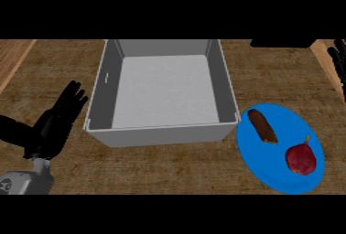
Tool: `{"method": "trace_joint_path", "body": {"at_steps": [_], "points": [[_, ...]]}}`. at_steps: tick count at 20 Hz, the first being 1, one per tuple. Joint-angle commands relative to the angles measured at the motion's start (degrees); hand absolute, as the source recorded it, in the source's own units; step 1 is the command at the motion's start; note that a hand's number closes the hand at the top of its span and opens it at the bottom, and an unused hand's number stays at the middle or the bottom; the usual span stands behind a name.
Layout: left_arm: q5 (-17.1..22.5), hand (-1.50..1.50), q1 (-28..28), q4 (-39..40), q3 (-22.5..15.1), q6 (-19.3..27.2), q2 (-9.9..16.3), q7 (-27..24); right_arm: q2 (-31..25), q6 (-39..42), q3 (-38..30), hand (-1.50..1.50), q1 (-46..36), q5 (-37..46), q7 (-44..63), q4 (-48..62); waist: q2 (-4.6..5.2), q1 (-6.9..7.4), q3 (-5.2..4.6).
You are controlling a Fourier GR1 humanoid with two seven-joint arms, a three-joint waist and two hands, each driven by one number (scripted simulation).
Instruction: Pick the pear from the plate and place it in the cardboard box
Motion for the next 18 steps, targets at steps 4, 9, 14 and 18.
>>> {"method": "trace_joint_path", "body": {"at_steps": [4,9,14,18], "points": [[-10.14,0.0,2.57,1.96,0.66,5.0,4.83,-3.23,5.72,-9.6,-15.91,-1.5,2.33,-6.15,-8.97,1.14,1.4,-1.91,2.09],[-14.44,0.0,6.19,2.88,-0.01,7.52,6.4,-4.37,8.64,-25.85,-23.94,1.5,11.67,0.58,-4.05,12.85,2.15,-2.88,2.05],[-17.66,0.0,5.23,1.37,-2.89,9.56,4.4,-2.2,23.15,-25.58,-29.2,-1.5,15.19,-6.9,-22.77,9.54,1.64,-1.09,1.89],[-20.8,0.0,5.9,0.08,-4.47,10.87,2.08,-1.59,15.93,-18.46,-24.36,-1.5,21.56,-0.71,-18.99,12.51,1.75,-0.09,1.73]]}}
